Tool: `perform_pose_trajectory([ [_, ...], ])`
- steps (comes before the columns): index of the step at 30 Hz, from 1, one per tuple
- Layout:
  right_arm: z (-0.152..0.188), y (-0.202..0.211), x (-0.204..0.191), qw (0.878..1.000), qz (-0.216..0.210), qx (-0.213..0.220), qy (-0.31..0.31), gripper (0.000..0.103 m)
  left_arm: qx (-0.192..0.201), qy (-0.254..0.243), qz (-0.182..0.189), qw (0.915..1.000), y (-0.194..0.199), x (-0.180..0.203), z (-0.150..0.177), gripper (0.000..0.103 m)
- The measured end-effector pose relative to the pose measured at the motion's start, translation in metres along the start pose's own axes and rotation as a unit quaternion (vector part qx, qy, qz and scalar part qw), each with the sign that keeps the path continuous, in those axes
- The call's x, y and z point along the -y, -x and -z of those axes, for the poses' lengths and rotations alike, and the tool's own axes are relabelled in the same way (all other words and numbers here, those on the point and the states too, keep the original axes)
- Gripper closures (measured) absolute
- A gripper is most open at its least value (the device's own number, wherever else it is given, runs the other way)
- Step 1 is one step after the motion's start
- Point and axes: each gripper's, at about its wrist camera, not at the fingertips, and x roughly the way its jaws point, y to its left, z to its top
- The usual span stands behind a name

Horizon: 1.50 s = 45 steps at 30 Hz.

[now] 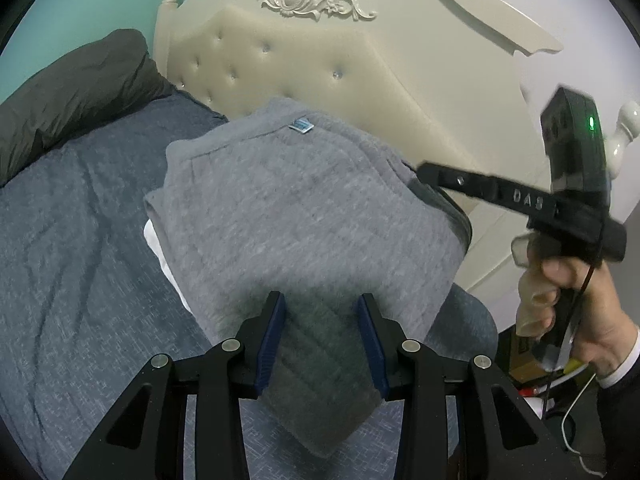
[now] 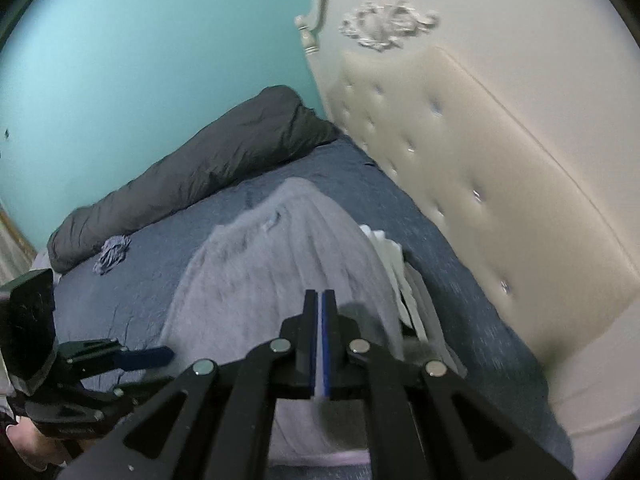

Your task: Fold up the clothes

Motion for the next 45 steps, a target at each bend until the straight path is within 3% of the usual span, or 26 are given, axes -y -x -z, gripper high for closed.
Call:
perform_pose_trajectory([
  [6,-0.022,-0.038,-0.009,0.999,0.008,-0.047,0.016,0.103,0.000,-0.002,-0.003,1.0000,0.000,0.000,-0.004,0.063],
  [15,-0.004,-0.075,0.023,0.995,0.045,-0.092,-0.019,0.103,-0.011,0.002,0.001,0.9999,-0.012,-0.002,-0.006,0.063],
  [28,-0.015,-0.031,0.010,0.999,0.022,-0.034,-0.024,0.103,-0.005,-0.003,-0.016,0.9999,0.006,0.007,-0.012,0.056],
  [35,-0.020,-0.002,0.012,0.999,0.029,-0.012,-0.032,0.103,0.005,0.000,-0.027,0.9996,0.028,0.008,-0.017,0.053],
  [45,-0.004,0.026,0.005,0.999,0.026,-0.002,-0.036,0.103,0.017,0.004,-0.051,0.9986,0.055,0.009,-0.016,0.040],
])
